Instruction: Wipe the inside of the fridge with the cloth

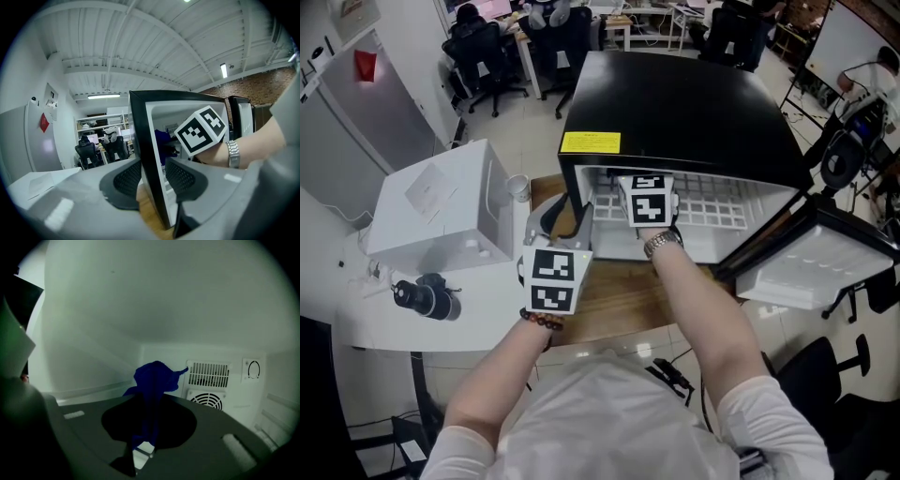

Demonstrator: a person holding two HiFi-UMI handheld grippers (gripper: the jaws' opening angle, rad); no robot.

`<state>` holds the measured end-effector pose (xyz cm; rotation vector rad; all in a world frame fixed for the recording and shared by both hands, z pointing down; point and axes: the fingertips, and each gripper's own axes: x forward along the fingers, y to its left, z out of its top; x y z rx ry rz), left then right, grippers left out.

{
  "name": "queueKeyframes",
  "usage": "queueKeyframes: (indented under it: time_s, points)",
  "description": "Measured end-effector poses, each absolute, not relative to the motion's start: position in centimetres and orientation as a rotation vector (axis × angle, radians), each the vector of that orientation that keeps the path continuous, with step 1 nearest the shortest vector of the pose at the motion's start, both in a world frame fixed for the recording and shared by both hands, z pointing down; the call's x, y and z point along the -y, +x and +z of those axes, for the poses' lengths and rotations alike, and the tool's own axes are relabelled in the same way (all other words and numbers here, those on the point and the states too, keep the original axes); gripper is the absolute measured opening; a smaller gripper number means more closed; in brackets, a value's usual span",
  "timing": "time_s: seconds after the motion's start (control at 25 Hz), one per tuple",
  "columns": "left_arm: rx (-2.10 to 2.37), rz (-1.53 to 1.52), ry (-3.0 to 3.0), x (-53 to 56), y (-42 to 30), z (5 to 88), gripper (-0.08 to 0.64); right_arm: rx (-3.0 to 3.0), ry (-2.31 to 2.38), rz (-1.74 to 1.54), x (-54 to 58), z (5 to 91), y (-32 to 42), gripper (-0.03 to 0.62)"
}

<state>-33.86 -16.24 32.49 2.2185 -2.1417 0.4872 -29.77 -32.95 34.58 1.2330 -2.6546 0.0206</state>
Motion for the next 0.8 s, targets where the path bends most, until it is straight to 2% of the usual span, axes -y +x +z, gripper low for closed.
queueKeyframes:
  time_s: [0.8]
  points:
    - [2.225,0.447,2.090,16.5,-34.2,32.5,0.147,2.603,1.365,0.102,36.2,34.9,-24.1,0.067]
